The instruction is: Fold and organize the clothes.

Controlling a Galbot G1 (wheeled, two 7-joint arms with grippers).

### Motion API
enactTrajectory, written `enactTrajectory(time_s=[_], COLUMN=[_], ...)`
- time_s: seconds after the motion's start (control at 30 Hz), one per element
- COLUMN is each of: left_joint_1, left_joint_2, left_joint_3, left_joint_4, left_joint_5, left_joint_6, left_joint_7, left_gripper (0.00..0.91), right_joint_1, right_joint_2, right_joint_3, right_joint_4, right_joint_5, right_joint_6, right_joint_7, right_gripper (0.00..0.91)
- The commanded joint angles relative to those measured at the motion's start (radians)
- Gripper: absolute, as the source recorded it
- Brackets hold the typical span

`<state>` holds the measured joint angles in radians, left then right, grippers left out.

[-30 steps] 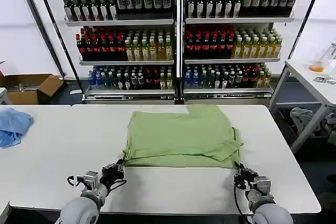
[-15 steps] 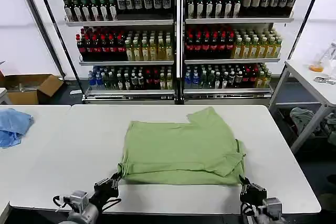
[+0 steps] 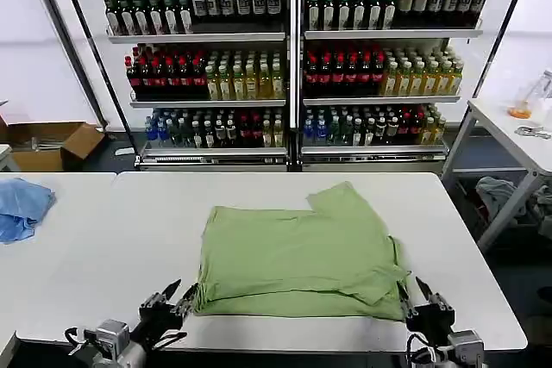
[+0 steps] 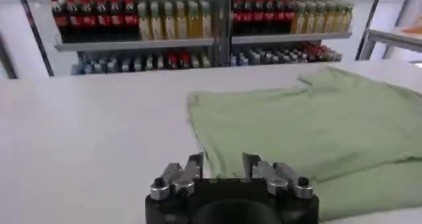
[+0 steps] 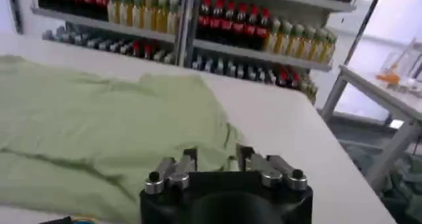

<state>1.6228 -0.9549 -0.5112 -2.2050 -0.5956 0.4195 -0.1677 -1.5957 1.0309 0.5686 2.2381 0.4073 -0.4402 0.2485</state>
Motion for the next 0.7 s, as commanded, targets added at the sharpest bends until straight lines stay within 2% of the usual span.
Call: enactTrajectory(time_s=[0.03,0.27,0.43,0.7], left_joint_1=[-0.434,-0.737,-0.851,-1.003], left_joint_2=[0.014,-0.019,-0.037,-0.104], left_joint_3=[0.122,0.326,0.411,0.51], left_joint_4=[0.281,0.51,0.633,0.805], left_joint_5=[-0.09,-0.022,-0.013,-0.005], left_joint_6=[-0.006,0.032,0.05,0.087], left_joint_7=[-0.032,-0.035,-0.033,-0.034], left_gripper=[0.907,0.907,0.907,0.907], right_joint_1=[0.379,0.714,0.845,1.021], right_joint_2=[-0.035,-0.024,0.011,0.085], right_joint_3=[-0.101,-0.283,-0.348,-0.45], right_joint_4=[-0.199,-0.49,-0.642,-0.864], right_joint_5=[0.138,0.205,0.249,0.246], right_joint_6=[-0.031,-0.106,-0.137,-0.137], right_joint_7=[0.055,0.074,0.078,0.054], right_gripper=[0.907,0.907,0.907,0.907])
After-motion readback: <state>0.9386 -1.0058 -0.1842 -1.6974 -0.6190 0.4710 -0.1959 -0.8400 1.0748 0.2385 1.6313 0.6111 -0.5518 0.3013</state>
